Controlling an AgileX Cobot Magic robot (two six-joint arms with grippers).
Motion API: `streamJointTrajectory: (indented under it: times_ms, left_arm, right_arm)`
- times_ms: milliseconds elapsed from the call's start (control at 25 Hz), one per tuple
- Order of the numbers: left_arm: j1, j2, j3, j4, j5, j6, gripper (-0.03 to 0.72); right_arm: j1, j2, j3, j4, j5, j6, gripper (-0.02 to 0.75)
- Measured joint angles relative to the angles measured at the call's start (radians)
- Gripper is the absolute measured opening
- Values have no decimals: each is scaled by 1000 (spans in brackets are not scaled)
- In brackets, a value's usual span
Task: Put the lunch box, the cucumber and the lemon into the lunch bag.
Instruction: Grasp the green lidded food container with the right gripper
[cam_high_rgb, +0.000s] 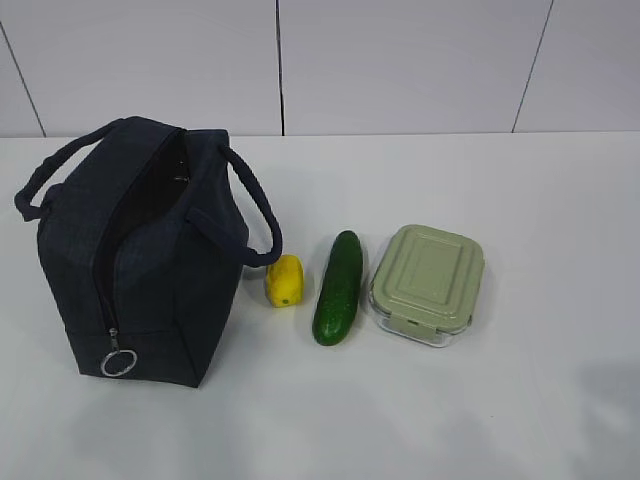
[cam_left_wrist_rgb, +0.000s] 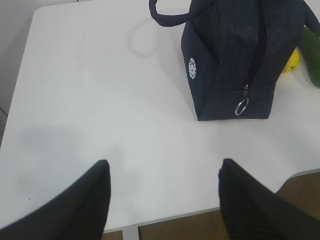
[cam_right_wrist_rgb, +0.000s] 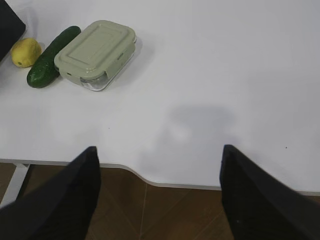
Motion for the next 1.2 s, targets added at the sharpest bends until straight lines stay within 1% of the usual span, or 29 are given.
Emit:
streamJointTrajectory:
  times_ms: [400,560,680,920,1200]
  left_arm:
    - [0,0,0,0,0,0,463]
    - [0,0,0,0,0,0,452]
    - [0,0,0,0,0,0,428]
    - [0,0,0,0,0,0,384]
    - [0,0,0,0,0,0,326]
  right_arm:
    - [0,0,0,0,0,0,565]
    - [0,0,0,46,0,8,565]
    - [0,10,0,61,0,11,566]
    - [0,146,-2,75,-7,28,566]
    - [0,379,-2,123,-111,84,566]
